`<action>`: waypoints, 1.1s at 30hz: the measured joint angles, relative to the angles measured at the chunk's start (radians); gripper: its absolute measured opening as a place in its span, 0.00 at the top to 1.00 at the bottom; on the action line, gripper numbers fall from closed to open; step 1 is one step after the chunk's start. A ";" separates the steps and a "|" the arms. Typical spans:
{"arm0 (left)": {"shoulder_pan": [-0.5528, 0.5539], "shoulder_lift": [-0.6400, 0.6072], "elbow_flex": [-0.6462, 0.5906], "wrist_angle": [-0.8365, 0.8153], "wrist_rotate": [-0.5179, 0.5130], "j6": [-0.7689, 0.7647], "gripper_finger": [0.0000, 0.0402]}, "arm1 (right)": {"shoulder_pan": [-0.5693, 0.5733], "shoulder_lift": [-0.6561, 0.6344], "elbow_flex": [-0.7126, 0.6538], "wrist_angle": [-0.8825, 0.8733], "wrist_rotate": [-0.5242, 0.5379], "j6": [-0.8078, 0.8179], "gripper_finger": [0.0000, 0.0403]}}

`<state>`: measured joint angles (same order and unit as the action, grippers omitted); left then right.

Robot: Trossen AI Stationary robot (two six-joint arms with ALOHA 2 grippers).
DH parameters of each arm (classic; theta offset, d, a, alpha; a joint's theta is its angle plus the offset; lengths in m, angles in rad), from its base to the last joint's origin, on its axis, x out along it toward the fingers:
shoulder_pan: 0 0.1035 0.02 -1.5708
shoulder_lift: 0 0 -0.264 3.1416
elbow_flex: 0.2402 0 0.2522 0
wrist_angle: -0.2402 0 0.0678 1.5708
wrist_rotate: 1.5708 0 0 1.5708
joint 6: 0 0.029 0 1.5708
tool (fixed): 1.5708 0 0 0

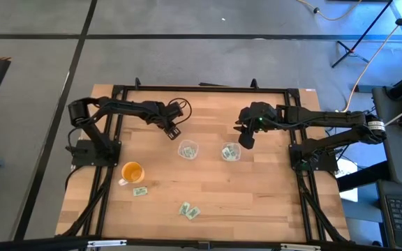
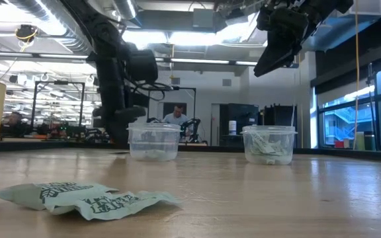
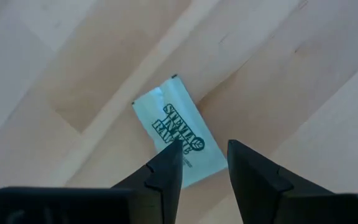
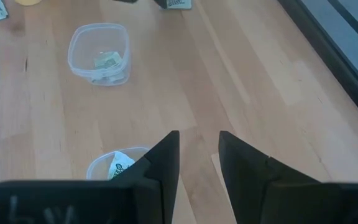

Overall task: Pick and place Stevia / Truvia into bins
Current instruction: Put the stevia packet into the left transparent container

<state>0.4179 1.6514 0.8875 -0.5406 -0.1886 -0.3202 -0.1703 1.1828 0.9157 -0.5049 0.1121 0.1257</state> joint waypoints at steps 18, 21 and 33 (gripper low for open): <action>0.000 0.076 0.004 -0.005 0.011 0.001 0.78 | 0.000 0.000 0.000 0.000 0.000 -0.003 0.71; 0.000 0.077 0.003 -0.004 0.014 0.005 0.82 | 0.000 0.000 0.000 0.000 0.000 -0.003 0.71; -0.001 0.078 0.002 -0.002 0.015 0.033 0.90 | 0.000 0.000 0.000 0.000 0.000 -0.003 0.71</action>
<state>0.4171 1.7290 0.8898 -0.5430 -0.1738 -0.2876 -0.1701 1.1828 0.9157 -0.5053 0.1122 0.1226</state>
